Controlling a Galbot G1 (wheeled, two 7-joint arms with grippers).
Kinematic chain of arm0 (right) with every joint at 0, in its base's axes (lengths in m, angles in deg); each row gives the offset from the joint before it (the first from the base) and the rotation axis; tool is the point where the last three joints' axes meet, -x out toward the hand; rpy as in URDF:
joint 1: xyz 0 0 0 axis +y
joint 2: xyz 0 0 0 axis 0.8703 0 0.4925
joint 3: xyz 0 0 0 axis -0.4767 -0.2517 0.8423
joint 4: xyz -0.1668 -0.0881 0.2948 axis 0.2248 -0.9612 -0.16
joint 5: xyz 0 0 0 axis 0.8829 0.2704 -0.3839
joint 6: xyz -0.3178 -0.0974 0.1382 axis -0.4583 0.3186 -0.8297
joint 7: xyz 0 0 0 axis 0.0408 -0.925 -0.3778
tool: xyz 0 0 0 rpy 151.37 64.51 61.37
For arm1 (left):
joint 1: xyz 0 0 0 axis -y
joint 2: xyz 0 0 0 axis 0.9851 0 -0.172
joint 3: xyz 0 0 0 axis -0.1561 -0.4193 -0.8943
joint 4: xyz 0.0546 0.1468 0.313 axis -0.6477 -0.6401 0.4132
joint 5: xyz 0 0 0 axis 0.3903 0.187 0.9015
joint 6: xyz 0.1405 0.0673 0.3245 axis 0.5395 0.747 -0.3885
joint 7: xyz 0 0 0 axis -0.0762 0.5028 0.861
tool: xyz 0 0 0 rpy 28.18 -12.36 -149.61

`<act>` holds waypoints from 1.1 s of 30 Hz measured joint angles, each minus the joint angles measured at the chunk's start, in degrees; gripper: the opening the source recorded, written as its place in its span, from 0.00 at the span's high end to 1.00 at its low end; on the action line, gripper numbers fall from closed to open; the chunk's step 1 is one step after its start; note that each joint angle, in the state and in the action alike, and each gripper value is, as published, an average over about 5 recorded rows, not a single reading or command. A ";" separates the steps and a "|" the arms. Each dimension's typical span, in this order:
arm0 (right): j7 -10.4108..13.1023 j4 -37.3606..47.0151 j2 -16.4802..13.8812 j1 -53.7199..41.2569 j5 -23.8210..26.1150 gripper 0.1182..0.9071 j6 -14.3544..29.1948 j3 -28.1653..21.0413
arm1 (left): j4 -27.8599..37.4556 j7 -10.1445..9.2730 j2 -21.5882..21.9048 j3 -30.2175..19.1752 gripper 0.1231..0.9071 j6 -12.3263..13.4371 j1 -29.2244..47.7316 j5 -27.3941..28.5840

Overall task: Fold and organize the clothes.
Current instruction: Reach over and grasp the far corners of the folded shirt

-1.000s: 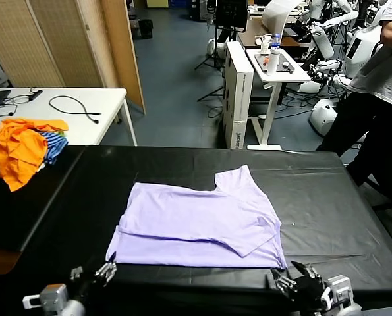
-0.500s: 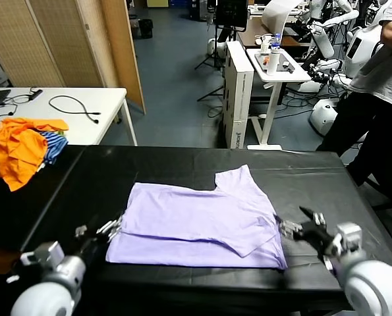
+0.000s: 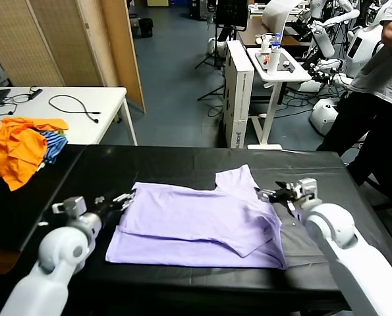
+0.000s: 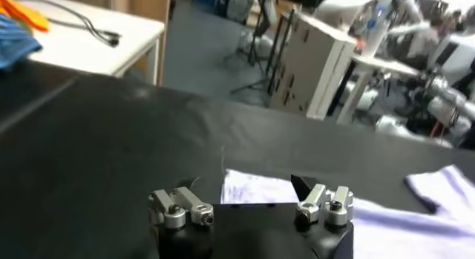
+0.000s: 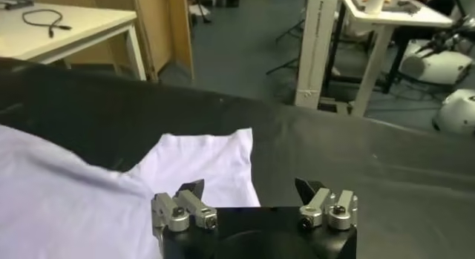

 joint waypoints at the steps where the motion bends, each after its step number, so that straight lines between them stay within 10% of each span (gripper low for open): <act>1: -0.01 1.11 0.19 -1.10 0.08 0.00 0.00 -0.84 | 1.27 0.08 0.18 -0.90 0.00 -0.10 1.17 0.01; 24: -1.07 14.02 5.00 -11.29 3.06 0.00 0.00 -8.62 | 15.43 2.35 0.58 -10.58 0.00 -0.09 14.55 2.01; 33: -1.77 16.32 5.92 -12.46 3.85 0.21 0.00 -9.60 | 16.55 3.52 0.04 -11.39 0.14 0.27 14.38 3.66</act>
